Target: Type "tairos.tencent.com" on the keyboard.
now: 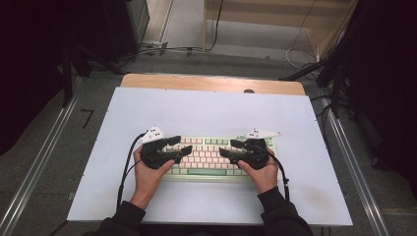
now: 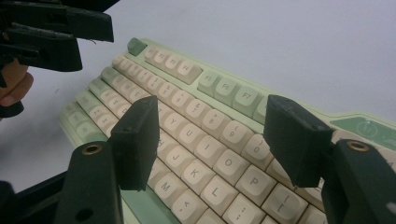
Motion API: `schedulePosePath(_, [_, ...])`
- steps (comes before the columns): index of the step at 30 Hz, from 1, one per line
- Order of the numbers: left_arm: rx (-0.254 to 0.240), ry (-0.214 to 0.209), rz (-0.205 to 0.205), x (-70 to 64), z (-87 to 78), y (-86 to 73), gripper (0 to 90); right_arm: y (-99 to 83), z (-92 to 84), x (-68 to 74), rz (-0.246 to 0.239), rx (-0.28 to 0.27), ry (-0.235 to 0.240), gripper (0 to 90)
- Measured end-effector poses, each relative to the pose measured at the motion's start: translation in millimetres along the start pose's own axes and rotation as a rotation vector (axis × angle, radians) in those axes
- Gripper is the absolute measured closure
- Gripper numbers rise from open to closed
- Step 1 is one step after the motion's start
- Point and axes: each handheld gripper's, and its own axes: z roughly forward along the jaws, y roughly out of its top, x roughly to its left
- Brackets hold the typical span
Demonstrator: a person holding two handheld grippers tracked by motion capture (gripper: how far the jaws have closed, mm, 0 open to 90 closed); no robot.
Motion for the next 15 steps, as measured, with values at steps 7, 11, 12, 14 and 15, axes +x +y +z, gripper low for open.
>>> schedulePosePath(7, [-0.036, 0.053, -0.035, 4.8, -10.4, -8.2, 28.6, 0.1, -2.0, 0.0, -0.002, -0.005, 0.002, 34.3])
schedulePosePath(11, [-0.081, 0.065, -0.067, 5.7, -17.1, -10.9, 28.9, 0.0, -3.0, 0.9, -0.002, -0.009, 0.002, 34.3])
schedulePosePath(12, [-0.082, 0.064, -0.071, 6.2, -17.6, -11.1, 28.9, -0.1, -3.1, 0.9, -0.002, -0.009, 0.003, 34.3])
schedulePosePath(14, [-0.081, 0.068, -0.077, 7.5, -18.1, -11.7, 29.0, -0.3, -3.0, 0.9, -0.001, -0.008, 0.002, 34.3])
schedulePosePath(15, [-0.081, 0.067, -0.082, 8.0, -18.1, -11.9, 29.0, -0.4, -3.0, 0.8, -0.001, -0.007, 0.002, 34.3])
